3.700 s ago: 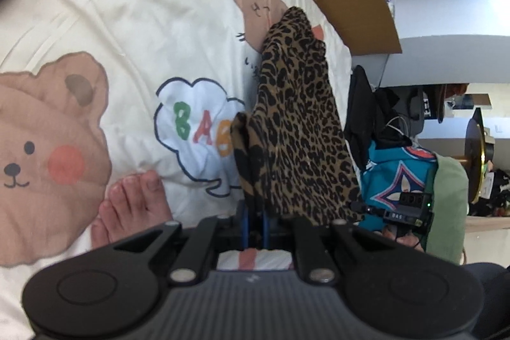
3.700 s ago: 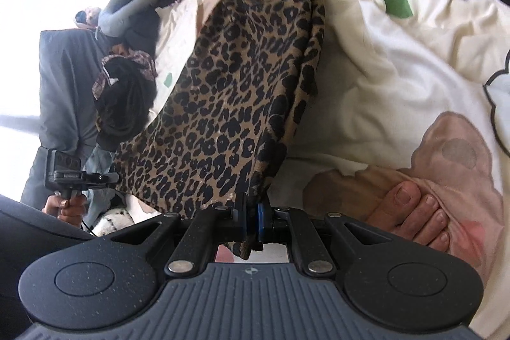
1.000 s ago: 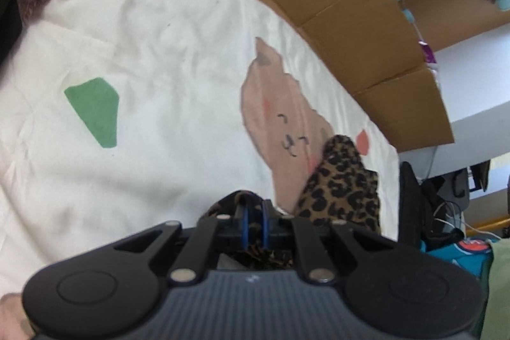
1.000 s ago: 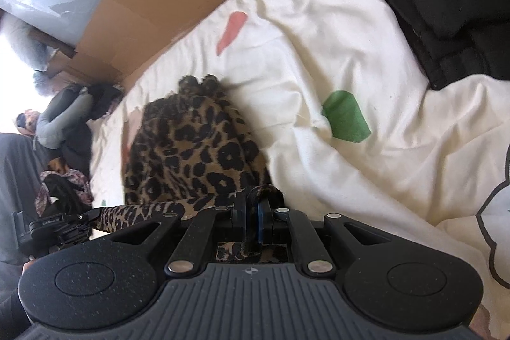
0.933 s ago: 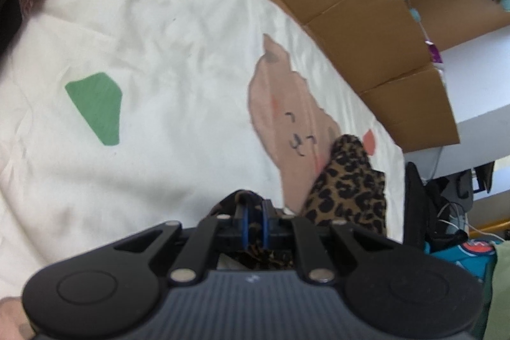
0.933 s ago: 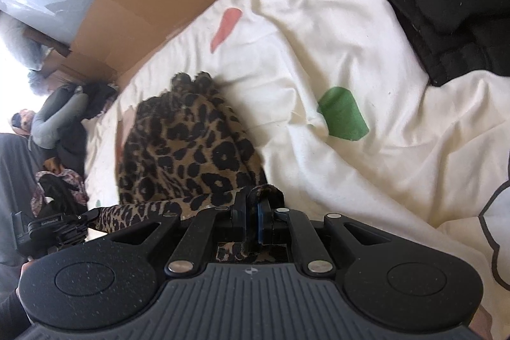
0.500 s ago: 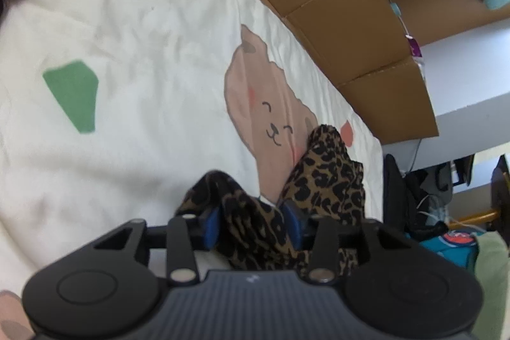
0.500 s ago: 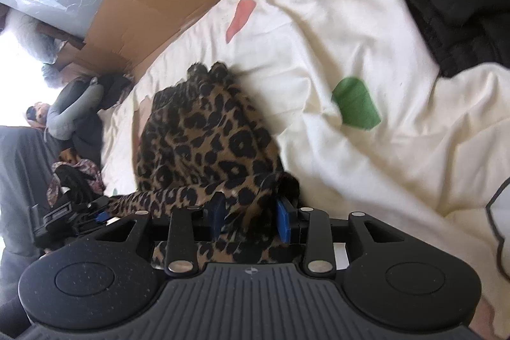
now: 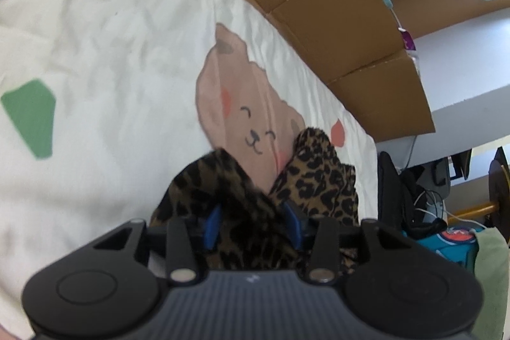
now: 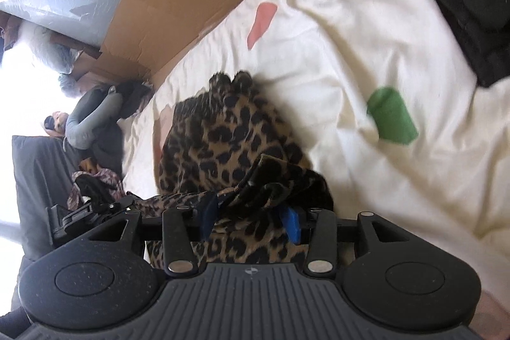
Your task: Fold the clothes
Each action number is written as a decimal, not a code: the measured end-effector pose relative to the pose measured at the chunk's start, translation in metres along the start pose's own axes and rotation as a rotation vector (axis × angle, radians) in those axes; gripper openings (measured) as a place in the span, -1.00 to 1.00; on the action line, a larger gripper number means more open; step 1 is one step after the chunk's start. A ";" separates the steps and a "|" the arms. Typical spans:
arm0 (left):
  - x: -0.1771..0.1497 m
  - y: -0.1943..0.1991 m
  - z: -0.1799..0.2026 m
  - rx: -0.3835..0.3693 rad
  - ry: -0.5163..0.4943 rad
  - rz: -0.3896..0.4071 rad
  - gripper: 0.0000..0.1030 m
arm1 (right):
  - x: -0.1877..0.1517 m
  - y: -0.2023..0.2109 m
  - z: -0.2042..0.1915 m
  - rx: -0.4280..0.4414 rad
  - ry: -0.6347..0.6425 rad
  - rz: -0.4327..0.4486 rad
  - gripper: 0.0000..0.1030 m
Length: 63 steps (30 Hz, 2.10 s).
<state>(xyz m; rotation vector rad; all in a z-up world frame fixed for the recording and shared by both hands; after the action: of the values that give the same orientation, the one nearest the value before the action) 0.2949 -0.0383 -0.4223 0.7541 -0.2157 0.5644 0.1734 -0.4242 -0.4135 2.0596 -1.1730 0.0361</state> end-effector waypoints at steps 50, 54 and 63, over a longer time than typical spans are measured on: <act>0.029 -0.003 -0.018 0.197 -0.232 0.069 -0.97 | 0.037 0.001 -0.001 -0.196 0.285 0.153 -1.00; 0.027 -0.010 -0.018 0.215 -0.259 0.047 -0.94 | 0.034 -0.015 0.009 -0.218 0.282 0.122 -1.00; 0.018 -0.011 -0.017 0.222 -0.319 0.012 -0.48 | 0.029 -0.020 0.003 -0.245 0.396 0.090 -0.86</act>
<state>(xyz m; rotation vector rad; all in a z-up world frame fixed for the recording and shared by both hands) 0.3162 -0.0255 -0.4339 1.0594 -0.4584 0.4821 0.2038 -0.4413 -0.4168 1.6873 -0.9689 0.3137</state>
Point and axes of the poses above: each gripper's, at about its wrist camera, not at the fingertips, and y roughly against the way its jaws point, z to its right, x to its top, the point moved 7 cm from there along -y, roughly the way its jaws point, and after that the axes turned 11 degrees about z, right-handed, at the moved point
